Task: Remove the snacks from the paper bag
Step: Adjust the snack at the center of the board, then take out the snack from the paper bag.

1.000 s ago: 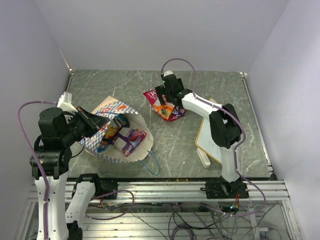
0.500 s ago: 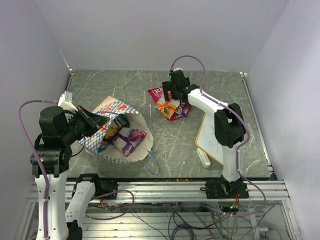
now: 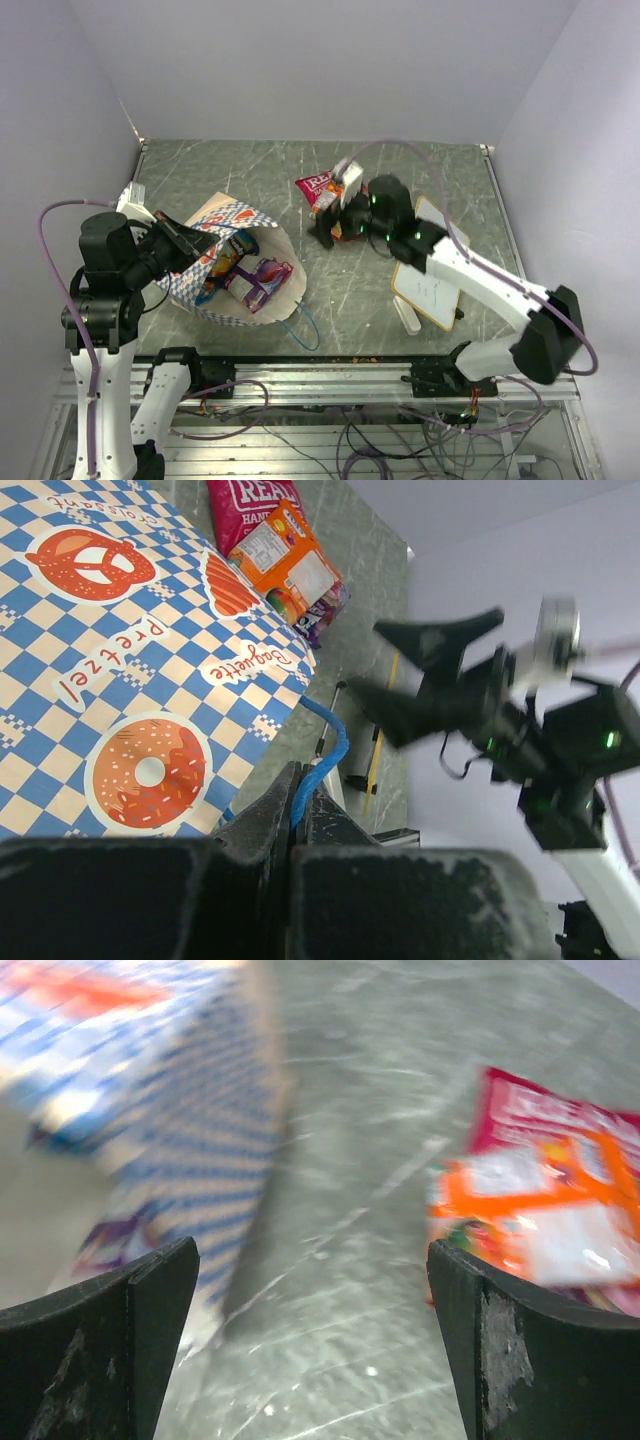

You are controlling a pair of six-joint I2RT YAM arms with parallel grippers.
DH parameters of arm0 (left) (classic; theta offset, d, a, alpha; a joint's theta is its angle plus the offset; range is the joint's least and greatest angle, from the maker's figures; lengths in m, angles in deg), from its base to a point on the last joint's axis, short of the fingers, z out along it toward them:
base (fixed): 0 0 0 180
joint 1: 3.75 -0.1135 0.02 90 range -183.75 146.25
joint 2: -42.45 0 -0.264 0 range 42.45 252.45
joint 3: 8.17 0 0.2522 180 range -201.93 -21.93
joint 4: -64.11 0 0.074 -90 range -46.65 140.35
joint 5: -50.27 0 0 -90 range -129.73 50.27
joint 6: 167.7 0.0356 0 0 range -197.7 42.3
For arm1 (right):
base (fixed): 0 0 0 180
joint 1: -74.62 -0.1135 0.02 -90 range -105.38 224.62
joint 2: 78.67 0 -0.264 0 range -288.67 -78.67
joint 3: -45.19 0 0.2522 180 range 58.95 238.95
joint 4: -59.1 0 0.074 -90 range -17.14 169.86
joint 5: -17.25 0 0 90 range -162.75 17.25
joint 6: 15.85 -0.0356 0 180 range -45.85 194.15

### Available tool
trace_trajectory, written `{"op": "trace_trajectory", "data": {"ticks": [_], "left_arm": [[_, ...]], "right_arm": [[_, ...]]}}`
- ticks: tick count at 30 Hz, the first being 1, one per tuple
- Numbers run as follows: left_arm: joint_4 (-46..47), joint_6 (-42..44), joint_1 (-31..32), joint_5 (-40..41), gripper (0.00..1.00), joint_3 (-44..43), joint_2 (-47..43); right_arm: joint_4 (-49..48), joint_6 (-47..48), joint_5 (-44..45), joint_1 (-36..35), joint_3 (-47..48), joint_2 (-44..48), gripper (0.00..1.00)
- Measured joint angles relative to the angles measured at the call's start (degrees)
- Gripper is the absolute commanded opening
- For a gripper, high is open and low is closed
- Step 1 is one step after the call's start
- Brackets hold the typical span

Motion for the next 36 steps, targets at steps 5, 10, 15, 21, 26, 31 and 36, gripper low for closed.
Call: {"op": "trace_trajectory", "data": {"ticks": [5, 10, 15, 21, 26, 31, 36], "left_arm": [[0.02, 0.00, 0.00, -0.59, 0.07, 0.50, 0.22], [0.02, 0.02, 0.00, -1.09, 0.07, 0.63, 0.66], [0.04, 0.02, 0.00, -1.46, 0.07, 0.63, 0.74], [0.04, 0.02, 0.00, -1.55, 0.07, 0.70, 0.90], [-0.02, 0.04, 0.00, -1.57, 0.07, 0.70, 0.90], [-0.20, 0.04, 0.00, -1.57, 0.07, 0.70, 0.81], [-0.28, 0.04, 0.00, -1.57, 0.07, 0.70, 0.61]], "right_arm": [[-9.07, 18.12, -12.76, -12.31, -17.62, 11.39, 0.98], [-10.19, 36.79, -18.91, -18.62, -21.11, 10.69, 0.96], [-9.84, 54.73, -18.60, -21.33, -20.04, 4.31, 0.90], [-8.85, 69.18, -17.29, -23.30, -15.87, -5.40, 0.85], [-10.47, 76.74, -14.51, -25.31, -13.22, -12.63, 0.81], [-14.78, 81.64, -10.73, -26.84, -12.76, -18.10, 0.67], [-20.00, 84.74, -6.32, -28.24, -12.68, -21.68, 0.49]]}}
